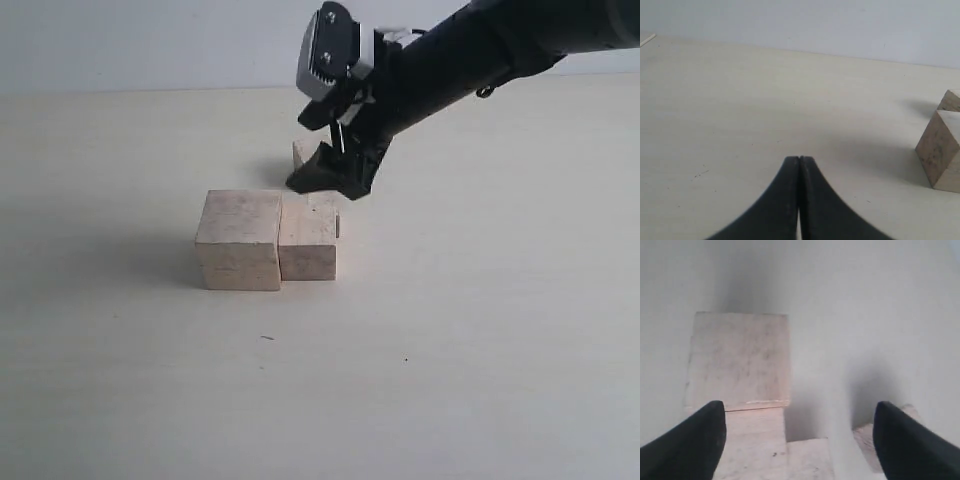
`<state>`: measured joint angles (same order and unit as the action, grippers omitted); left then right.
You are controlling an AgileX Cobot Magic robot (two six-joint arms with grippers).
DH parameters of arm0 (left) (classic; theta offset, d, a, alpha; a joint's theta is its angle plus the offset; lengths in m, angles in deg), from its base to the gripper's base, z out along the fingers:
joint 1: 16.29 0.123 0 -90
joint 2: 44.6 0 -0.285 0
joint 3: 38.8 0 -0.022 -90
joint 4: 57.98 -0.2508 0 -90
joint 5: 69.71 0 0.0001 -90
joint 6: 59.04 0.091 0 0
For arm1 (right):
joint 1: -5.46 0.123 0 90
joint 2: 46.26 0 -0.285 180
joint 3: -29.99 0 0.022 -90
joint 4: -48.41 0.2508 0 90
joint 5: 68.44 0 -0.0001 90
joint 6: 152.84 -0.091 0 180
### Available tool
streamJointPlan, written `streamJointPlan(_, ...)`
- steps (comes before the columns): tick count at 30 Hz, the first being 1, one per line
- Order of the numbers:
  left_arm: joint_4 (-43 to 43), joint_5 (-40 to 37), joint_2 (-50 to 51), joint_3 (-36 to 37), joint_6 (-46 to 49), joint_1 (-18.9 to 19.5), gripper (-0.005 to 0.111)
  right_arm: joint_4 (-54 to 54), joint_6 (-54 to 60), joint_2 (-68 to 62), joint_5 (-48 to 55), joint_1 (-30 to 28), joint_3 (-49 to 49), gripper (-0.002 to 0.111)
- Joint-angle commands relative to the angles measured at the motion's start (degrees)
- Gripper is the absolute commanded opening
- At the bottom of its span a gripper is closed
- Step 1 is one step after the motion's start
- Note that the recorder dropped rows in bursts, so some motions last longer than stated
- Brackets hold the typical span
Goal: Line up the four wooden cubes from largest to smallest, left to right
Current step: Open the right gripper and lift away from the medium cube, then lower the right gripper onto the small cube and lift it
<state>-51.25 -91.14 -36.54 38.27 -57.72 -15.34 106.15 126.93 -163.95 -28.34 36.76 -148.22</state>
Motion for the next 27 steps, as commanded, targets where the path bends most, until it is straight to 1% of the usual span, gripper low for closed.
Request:
streamJointPlan(1,-0.1,0.8,-0.3,0.2,0.0,-0.4,0.0,0.1,-23.0,2.6,-13.4,0.0,0.1,0.051)
streamJointPlan(2,-0.1,0.8,-0.3,0.2,0.0,-0.4,0.0,0.1,-30.4,2.6,-16.6,0.0,0.1,0.036)
streamJointPlan(3,-0.1,0.8,-0.3,0.2,0.0,-0.4,0.0,0.1,-31.9,2.3,-18.0,0.0,0.1,0.017)
streamJointPlan(4,-0.1,0.8,-0.3,0.2,0.0,-0.4,0.0,0.1,-31.9,2.2,-18.4,0.0,0.1,0.004)
streamJointPlan(5,-0.1,0.8,-0.3,0.2,0.0,-0.4,0.0,0.1,-31.9,1.5,-19.8,0.0,0.1,0.0)
streamJointPlan(8,-0.1,0.8,-0.3,0.2,0.0,-0.4,0.0,0.2,-35.6,-1.0,-20.5,0.0,-1.8,0.0)
streamJointPlan(10,-0.1,0.8,-0.3,0.2,0.0,-0.4,0.0,-0.4,-40.8,-2.8,-20.5,0.0,-4.3,0.0)
streamJointPlan(12,-0.1,0.8,-0.3,0.2,0.0,-0.4,0.0,-4.8,-48.0,-4.4,-20.5,0.0,-6.9,0.0)
streamJointPlan(15,-0.1,0.8,-0.3,0.2,0.0,-0.4,0.0,-17.6,-61.6,-6.0,-19.7,0.9,-9.9,0.0)
streamJointPlan(17,-0.1,0.8,-0.3,0.2,0.0,-0.4,0.0,-29.9,-72.6,-6.8,-19.1,2.6,-11.2,0.0)
streamJointPlan(20,-0.1,0.8,-0.3,0.2,0.0,-0.4,0.0,-48.2,-94.0,-7.7,-18.2,5.3,-12.2,0.0)
streamJointPlan(22,-0.1,0.8,-0.3,0.2,0.0,-0.4,0.0,-59.5,-106.3,-8.6,-15.2,7.0,-13.6,0.0)
streamJointPlan(24,-0.1,0.8,-0.3,0.2,0.0,-0.4,0.0,-67.2,-112.2,-9.2,-13.1,8.1,-14.6,0.001)
streamJointPlan(25,-0.1,0.8,-0.3,0.2,0.0,-0.4,0.0,-70.3,-114.2,-9.7,-12.6,8.7,-14.8,0.003)
streamJointPlan(27,-0.1,0.8,-0.3,0.2,0.0,-0.4,0.0,-71.5,-114.8,-10.0,-13.6,9.0,-14.9,0.011)
